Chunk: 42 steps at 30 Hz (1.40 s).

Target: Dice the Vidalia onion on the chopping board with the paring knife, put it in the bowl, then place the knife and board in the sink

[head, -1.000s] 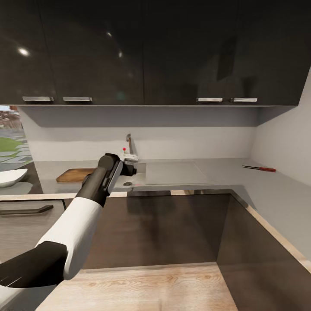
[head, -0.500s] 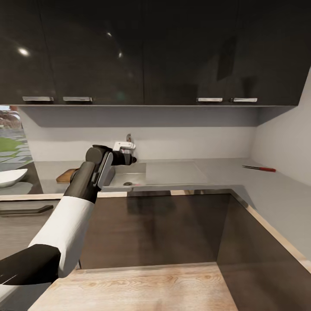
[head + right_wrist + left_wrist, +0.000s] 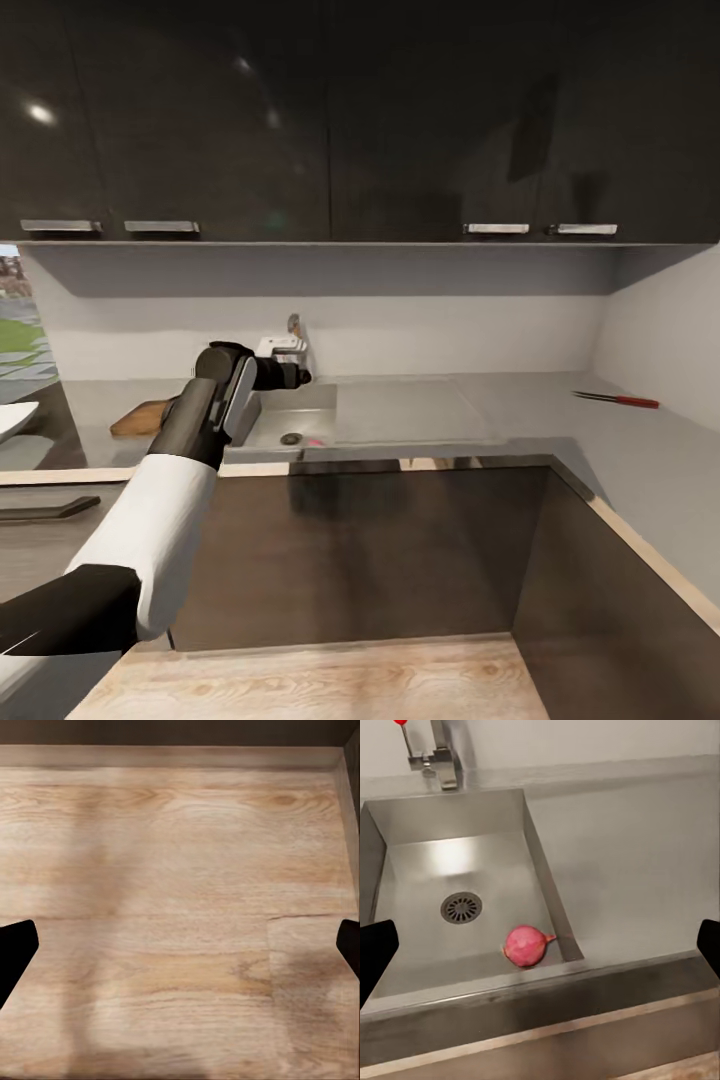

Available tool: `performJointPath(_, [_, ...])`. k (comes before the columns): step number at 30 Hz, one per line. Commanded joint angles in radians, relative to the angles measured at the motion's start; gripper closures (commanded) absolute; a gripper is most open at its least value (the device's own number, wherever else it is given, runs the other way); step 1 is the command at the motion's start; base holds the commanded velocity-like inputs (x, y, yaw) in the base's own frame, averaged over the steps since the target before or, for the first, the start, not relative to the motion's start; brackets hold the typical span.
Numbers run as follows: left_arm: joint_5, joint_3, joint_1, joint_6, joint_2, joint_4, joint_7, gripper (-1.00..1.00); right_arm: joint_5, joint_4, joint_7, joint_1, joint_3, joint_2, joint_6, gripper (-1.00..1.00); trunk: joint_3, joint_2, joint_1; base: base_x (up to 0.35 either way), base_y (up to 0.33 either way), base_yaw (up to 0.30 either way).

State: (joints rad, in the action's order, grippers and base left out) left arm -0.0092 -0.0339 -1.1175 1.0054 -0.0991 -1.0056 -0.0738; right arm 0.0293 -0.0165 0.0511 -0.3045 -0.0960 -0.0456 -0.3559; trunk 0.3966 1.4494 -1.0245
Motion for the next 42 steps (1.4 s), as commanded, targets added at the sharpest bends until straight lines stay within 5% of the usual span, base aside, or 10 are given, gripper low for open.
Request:
performJointPath(1, [-0.002, 0.0, -0.001, 0.003, 0.0, 0.007, -0.003, -1.0, 0.003, 0.002, 0.005, 0.0, -0.008, -0.001, 0.009, -1.0, 0.001, 0.001, -0.001, 0.317, 0.0, 0.0])
performJointPath(11, [-0.003, -0.001, -0.001, 0.0, -0.002, 0.092, -0.006, -1.0, 0.009, 0.003, 0.004, 0.026, -0.007, 0.0, 0.121, -1.0, 0.001, 0.001, -0.001, 0.308, 0.0, 0.0])
performJointPath(19, [-0.003, 0.0, 0.002, -0.001, 0.003, 0.129, -0.006, -1.0, 0.12, 0.003, 0.004, 0.05, -0.007, 0.002, 0.164, -1.0, 0.001, 0.001, -0.001, 0.126, 0.0, 0.0])
performJointPath(26, [0.006, 0.002, 0.002, -0.001, 0.004, 0.172, -0.006, -1.0, 0.154, 0.003, 0.005, 0.055, -0.007, 0.005, 0.179, -1.0, 0.001, 0.001, -0.001, 0.012, 0.0, 0.0])
performJointPath(35, [0.015, 0.165, 0.002, -0.006, 0.0, 0.255, -0.005, -1.0, 0.158, 0.003, 0.007, 0.056, -0.007, 0.006, 0.183, -1.0, 0.001, 0.001, -0.001, 0.0, 0.0, 0.0])
performJointPath(42, [0.014, 0.188, 0.002, -0.008, -0.002, 0.294, -0.003, -1.0, 0.158, 0.003, 0.023, 0.056, -0.007, 0.008, 0.184, -1.0, 0.001, 0.001, -0.001, 0.0, 0.0, 0.0])
